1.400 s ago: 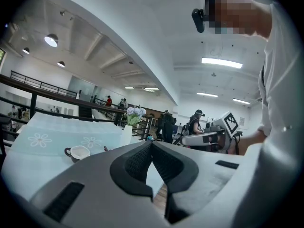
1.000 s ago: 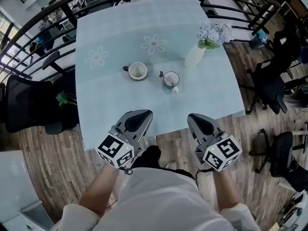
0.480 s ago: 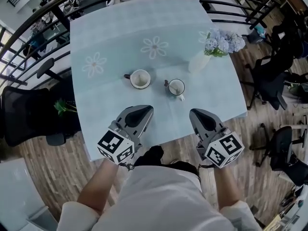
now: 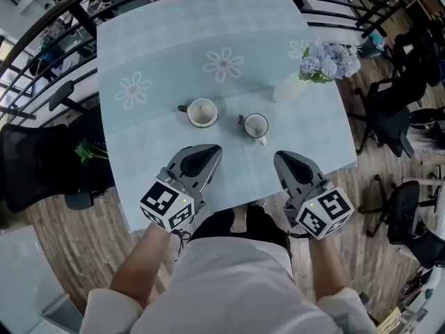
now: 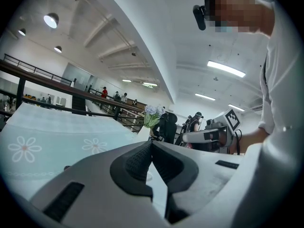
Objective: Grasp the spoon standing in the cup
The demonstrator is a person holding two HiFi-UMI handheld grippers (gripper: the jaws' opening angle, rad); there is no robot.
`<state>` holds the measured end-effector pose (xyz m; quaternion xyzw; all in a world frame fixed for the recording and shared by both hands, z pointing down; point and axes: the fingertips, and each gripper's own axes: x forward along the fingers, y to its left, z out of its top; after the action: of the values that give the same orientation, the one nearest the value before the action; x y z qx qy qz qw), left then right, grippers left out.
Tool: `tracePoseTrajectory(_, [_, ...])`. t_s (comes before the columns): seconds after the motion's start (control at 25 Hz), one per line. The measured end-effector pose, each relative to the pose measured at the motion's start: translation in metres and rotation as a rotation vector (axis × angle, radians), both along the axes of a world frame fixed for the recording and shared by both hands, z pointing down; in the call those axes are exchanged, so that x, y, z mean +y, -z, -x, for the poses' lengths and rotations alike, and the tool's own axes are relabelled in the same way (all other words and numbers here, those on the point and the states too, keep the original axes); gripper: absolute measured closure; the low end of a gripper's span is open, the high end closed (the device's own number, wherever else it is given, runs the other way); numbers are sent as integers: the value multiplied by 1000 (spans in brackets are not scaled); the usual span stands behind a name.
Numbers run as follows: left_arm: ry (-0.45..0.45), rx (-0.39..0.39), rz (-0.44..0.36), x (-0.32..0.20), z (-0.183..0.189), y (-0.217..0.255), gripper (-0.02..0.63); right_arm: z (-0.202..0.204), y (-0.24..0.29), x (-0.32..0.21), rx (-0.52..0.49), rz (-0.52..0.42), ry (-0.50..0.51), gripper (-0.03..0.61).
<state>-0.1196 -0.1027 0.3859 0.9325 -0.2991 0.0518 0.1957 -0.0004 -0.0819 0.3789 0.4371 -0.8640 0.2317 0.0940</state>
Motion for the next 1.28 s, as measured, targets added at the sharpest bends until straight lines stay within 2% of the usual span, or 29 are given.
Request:
tracePoseTrajectory(0.44, [70, -43, 32, -23, -20, -20, 595, -22, -15, -33, -24, 14, 69, 557])
tracePoseTrajectory(0.88, [209, -79, 76, -50, -46, -44, 595, -55, -31, -66, -39, 38, 192, 557])
tracePoseTrajectory(1.28, [276, -116, 119, -77, -62, -77, 595, -80, -57, -87, -47, 87, 229, 557])
